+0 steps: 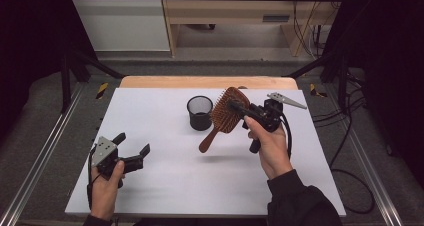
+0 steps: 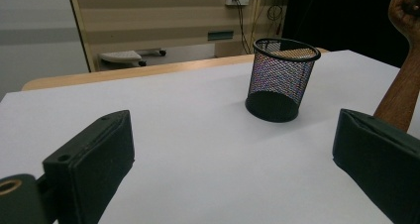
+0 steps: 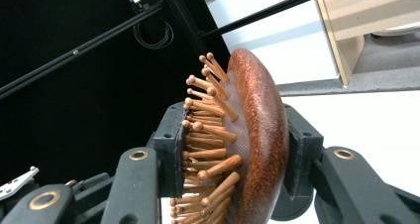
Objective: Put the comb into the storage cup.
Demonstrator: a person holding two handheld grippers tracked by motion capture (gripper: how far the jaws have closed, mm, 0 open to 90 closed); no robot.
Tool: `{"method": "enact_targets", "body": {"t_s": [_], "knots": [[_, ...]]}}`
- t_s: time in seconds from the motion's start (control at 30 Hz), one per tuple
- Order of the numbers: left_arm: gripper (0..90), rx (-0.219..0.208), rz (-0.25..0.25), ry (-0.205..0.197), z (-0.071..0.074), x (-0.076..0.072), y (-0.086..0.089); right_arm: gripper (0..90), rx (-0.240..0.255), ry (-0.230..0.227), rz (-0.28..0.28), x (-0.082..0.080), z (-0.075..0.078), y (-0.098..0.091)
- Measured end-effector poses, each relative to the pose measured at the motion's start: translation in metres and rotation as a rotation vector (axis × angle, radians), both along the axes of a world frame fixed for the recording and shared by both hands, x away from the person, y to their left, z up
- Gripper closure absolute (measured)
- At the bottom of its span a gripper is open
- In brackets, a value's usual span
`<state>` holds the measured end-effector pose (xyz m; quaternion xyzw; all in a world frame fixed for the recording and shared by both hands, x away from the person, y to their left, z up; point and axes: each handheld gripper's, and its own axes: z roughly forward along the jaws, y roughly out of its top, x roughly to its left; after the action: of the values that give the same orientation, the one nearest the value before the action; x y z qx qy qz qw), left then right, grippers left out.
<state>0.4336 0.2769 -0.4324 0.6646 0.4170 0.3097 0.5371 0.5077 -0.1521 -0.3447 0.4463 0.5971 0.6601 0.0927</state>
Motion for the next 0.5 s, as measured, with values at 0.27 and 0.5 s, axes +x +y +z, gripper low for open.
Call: {"method": "enact_targets", "body": {"t_s": [0.27, 0.5], "knots": [[3.1, -0.044, 0.019, 0.012, -0.0031, -0.0053, 0.003, 53.0, 0.033, 0.021, -0.009, 0.0003, 0.0044, -0.0042], [3.0, -0.045, 0.033, -0.001, -0.0024, -0.0078, 0.0097, 52.9, 0.027, 0.038, -0.038, 0.0002, 0.0057, -0.0078]]}}
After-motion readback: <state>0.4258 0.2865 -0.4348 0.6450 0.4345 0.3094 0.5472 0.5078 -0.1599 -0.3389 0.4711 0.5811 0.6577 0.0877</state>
